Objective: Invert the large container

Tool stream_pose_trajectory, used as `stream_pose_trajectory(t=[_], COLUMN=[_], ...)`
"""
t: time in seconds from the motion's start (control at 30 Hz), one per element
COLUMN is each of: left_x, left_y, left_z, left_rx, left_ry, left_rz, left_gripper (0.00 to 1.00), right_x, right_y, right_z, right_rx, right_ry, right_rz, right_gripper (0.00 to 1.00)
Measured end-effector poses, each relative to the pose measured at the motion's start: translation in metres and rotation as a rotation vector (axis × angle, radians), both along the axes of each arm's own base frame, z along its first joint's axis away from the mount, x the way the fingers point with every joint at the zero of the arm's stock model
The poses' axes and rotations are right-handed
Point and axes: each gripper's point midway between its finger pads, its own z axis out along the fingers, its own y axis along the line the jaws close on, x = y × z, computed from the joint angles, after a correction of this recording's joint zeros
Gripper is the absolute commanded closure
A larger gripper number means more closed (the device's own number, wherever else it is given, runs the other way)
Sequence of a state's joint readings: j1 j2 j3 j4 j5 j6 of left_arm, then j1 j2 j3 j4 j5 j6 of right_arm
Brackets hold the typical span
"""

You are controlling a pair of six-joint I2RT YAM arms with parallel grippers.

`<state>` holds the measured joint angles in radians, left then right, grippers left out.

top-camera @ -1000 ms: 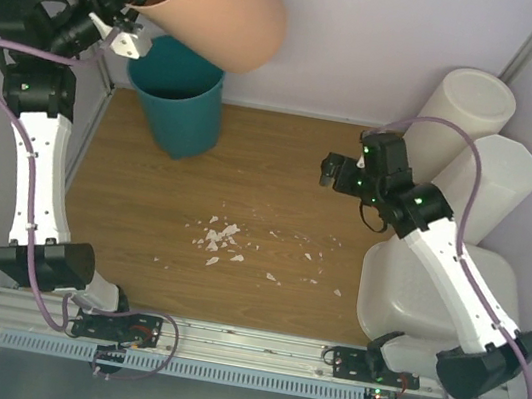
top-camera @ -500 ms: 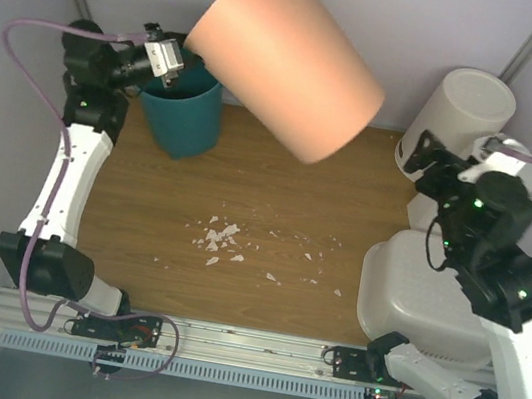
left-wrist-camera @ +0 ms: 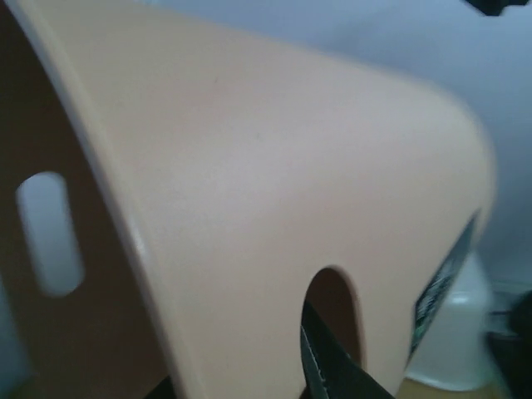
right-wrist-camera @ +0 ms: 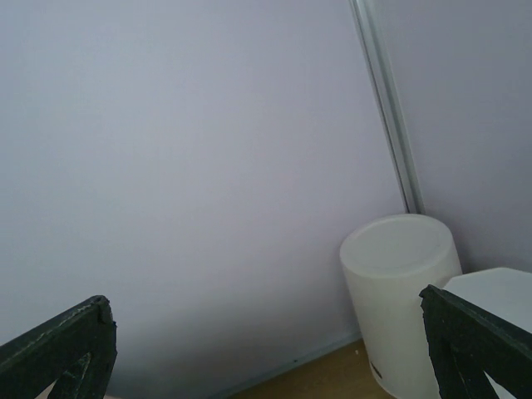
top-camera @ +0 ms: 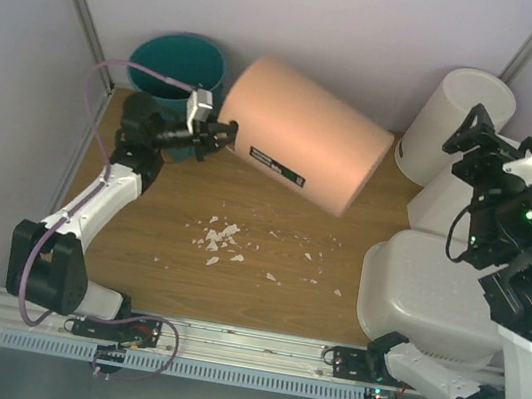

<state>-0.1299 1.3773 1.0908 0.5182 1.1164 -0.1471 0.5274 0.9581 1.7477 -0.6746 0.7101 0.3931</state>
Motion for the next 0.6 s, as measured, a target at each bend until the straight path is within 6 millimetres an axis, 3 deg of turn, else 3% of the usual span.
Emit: stream_pose_trajectory(t=[0.1,0.23,0.4,0.6], left_x=[-0.017,-0.034,-0.016,-0.019], left_y=[-0.027,-0.047,-0.055,-0.084], left_z=[-0.021,-0.030,-0.045,-0.073], left_rx=[-0.013,-0.036,-0.076,-0.035], left_ry=[0.124,0.260,0.361,0.493], left_rz=[-0.090,-0.190,-0.179,-0.239], left_gripper=[1.00,1.00,1.00,1.00], right_x=[0.012,0.022,0.016,0.015], right_y=[0.007,0.012,0.006,0.004], right_z=[-0.002,-0.010,-0.009,-0.017], right_rx=[-0.024,-0.043,-0.035,-0.036], right_ry=[0.018,0.046,0.042,0.079], right_rz=[-0.002,-0.007,-0.022,-0.030], right_gripper=[0.00,0.00,0.00,0.00])
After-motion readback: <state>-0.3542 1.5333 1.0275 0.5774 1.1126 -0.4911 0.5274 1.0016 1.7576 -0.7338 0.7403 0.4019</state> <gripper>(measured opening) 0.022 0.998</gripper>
